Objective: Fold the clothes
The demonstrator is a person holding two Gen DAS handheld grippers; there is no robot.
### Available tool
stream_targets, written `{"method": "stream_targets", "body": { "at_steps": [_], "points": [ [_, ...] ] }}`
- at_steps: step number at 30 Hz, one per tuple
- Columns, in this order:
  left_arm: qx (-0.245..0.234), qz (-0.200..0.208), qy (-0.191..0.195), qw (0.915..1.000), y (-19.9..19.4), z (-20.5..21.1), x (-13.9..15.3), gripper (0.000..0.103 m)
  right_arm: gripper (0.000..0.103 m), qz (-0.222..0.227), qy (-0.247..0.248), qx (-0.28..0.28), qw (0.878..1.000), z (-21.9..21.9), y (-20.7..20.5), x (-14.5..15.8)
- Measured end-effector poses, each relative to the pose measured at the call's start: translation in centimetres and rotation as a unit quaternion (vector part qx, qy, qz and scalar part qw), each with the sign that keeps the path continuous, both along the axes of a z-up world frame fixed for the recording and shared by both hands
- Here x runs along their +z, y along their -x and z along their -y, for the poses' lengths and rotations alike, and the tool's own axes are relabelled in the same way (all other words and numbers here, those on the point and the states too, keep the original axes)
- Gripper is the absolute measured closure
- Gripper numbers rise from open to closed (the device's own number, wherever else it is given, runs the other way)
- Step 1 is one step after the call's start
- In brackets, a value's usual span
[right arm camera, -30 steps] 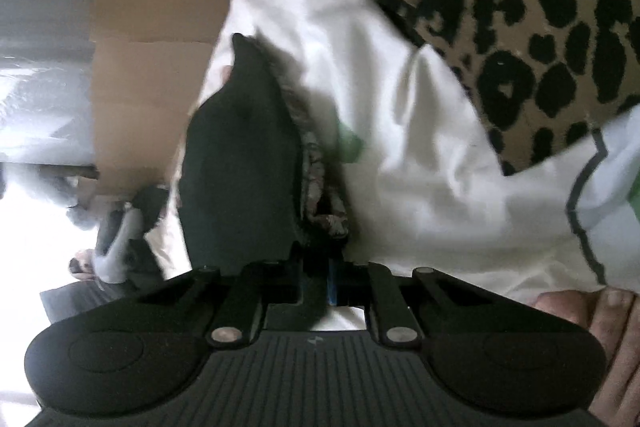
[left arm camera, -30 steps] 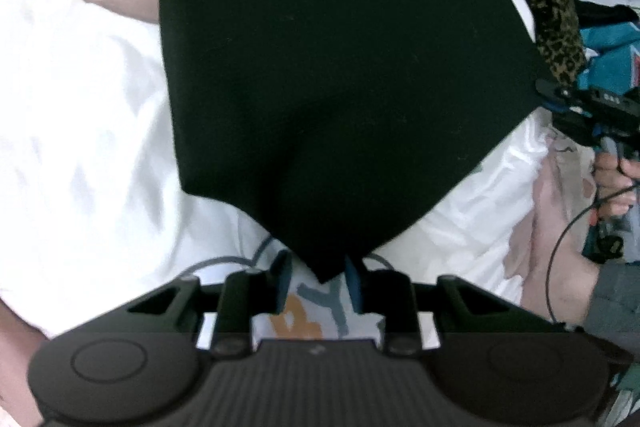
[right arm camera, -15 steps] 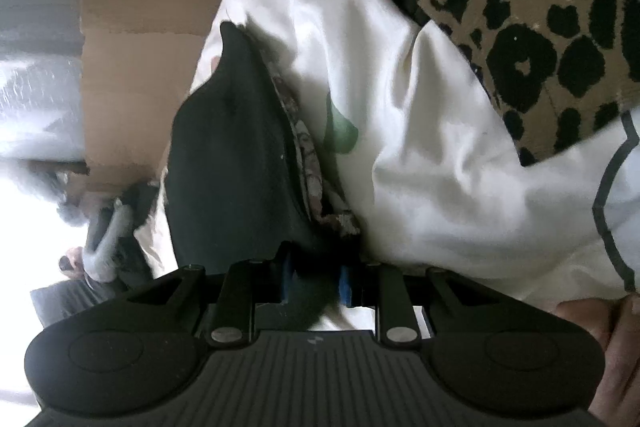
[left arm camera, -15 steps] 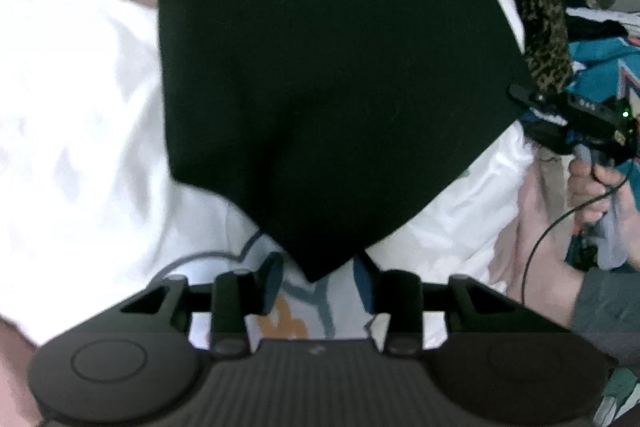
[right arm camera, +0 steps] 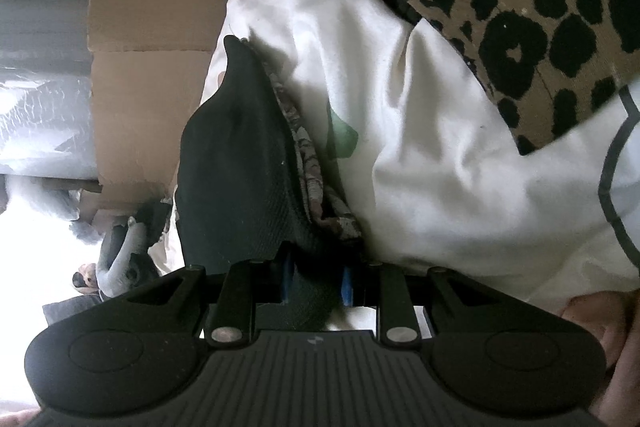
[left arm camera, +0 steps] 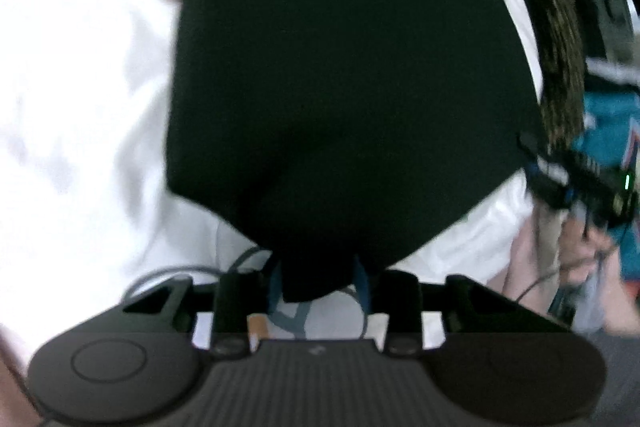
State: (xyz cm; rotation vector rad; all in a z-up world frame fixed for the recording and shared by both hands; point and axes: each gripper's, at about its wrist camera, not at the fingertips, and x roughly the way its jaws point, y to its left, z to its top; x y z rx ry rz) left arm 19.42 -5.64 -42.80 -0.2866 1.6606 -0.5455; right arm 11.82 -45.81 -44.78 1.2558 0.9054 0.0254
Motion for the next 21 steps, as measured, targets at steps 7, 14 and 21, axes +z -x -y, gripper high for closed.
{"method": "stream_targets", "body": {
  "at_steps": [7, 14, 21],
  "points": [
    [0.075, 0.013, -0.015, 0.997, 2.9, -1.0, 0.2, 0.072, 0.078, 0.01, 0.014, 0.015, 1.0, -0.1, 0.1, 0.0],
    [0.112, 0.012, -0.037, 0.993, 2.3, -5.4, 2.3, 0.089, 0.088, 0.022, 0.008, 0.007, 1.0, 0.2, 0.5, -0.1],
    [0.094, 0.021, -0.053, 0.9939, 2.4, -5.3, 3.2, 0.072, 0.086, 0.023, 0.015, 0.014, 1.0, 0.1, 0.3, 0.1]
  ]
}}
